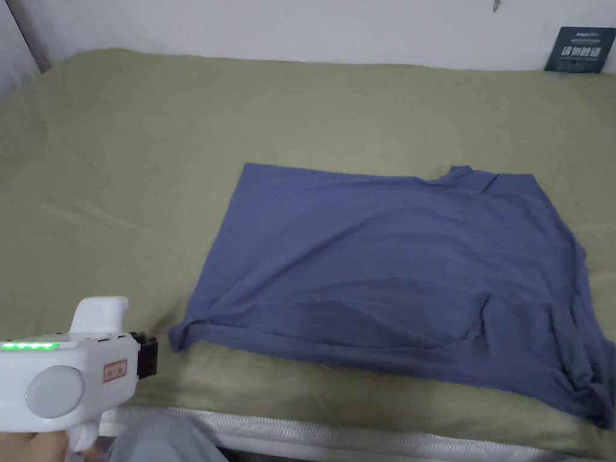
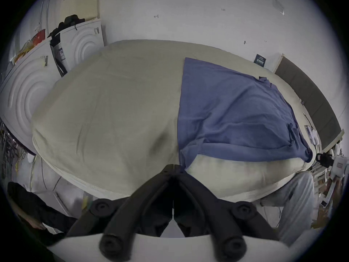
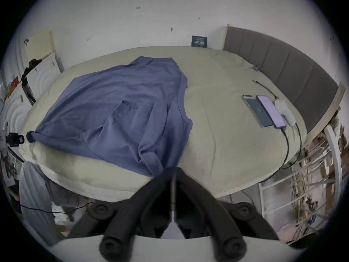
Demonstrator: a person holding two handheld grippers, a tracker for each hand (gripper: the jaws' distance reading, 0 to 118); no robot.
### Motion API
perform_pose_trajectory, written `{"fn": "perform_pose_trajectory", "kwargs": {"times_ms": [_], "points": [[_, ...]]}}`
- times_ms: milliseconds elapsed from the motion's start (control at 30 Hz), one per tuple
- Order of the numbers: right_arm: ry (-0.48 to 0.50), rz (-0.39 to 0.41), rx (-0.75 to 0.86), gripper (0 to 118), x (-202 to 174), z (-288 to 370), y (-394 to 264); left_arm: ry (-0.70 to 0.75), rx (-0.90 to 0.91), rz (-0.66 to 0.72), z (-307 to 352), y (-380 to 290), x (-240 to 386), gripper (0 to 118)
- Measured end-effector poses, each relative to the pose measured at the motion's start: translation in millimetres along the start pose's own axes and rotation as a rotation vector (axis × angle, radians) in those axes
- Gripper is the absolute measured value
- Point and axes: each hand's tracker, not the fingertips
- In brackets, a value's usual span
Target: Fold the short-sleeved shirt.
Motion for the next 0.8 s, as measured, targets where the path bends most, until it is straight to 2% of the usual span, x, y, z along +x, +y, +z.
{"fn": "perform_pose_trajectory", "kwargs": {"times_ms": [167,200,233,267,300,333,433,467,500,533,567,600,667,733,767,800], "points": [[0.014,-0.023,0.025,0,1,2,6,-0.051,0.015,0.035,-9,8,-1,0],[0.017,-0.025,0.028,0,0,2,7,-0.062,0.016,0.038,-12,11,0,3],[0.019,-0.027,0.030,0,0,1,8,-0.058,0.019,0.038,-15,14,1,19],[0.025,-0.023,0.027,0,-1,0,9,-0.051,0.028,0.028,-18,18,4,73],[0.026,-0.017,0.024,0,-2,-2,10,-0.037,0.022,0.020,-26,22,4,112],[0.023,-0.011,0.022,0,-3,-4,10,-0.029,-0.018,0.005,-38,25,3,118],[0.026,-0.006,0.013,0,-4,-10,13,-0.028,-0.048,0.002,-48,36,8,104],[0.027,-0.004,0.010,0,-4,-12,14,-0.038,-0.063,-0.002,-53,38,9,95],[0.026,-0.003,0.006,0,-4,-14,15,-0.041,-0.071,-0.009,-56,40,11,80],[0.028,-0.003,0.002,0,-3,-15,16,-0.030,-0.087,-0.030,-60,35,11,59],[0.029,-0.006,-0.003,0,-3,-19,17,-0.029,-0.090,-0.046,-61,35,14,19],[0.032,-0.007,-0.010,0,-2,-20,18,-0.044,-0.100,-0.049,-60,35,15,3],[0.038,0.000,-0.018,0,-1,-22,22,-0.107,-0.104,-0.016,-56,33,19,3],[0.041,0.009,-0.019,1,1,-28,25,-0.076,-0.091,-0.040,-52,36,22,3],[0.042,0.007,-0.019,10,2,-30,27,-0.076,-0.090,-0.040,-50,36,21,3],[0.050,-0.002,-0.030,38,4,-34,30,-0.079,-0.088,-0.039,-48,36,21,3]]}}
